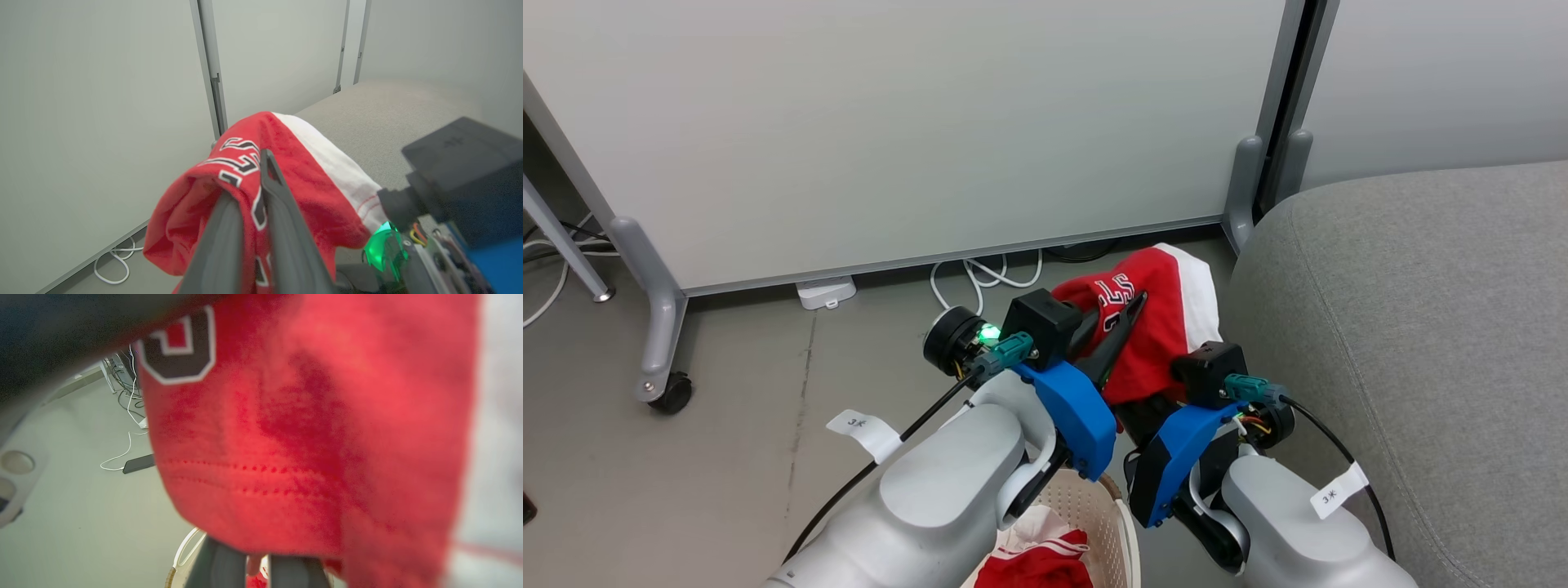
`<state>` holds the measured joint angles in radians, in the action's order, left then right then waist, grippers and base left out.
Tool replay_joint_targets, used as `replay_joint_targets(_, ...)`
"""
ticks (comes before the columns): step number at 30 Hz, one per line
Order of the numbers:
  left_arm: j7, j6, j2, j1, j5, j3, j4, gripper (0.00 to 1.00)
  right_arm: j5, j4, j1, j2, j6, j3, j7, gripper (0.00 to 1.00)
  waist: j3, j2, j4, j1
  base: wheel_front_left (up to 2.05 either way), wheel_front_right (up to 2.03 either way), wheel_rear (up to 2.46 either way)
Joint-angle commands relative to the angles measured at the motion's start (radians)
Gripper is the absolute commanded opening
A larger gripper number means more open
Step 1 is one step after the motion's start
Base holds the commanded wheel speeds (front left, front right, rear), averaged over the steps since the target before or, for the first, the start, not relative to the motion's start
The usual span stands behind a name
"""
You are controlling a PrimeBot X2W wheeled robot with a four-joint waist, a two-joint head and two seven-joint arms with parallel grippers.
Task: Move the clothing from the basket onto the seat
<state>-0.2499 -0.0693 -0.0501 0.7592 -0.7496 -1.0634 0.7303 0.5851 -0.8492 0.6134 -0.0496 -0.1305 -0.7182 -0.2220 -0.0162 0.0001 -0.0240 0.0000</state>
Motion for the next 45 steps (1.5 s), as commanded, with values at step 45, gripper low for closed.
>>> replay_joint_targets(45,-0.017,0.043,-0.160,-0.701,0.426,0.730,-0.494,1.00,-0.344,0.302,-0.173,-0.001,0.000,0.346,0.039,0.00,0.051,-0.0001,-0.115,0.0000,0.00,0.00,0.00)
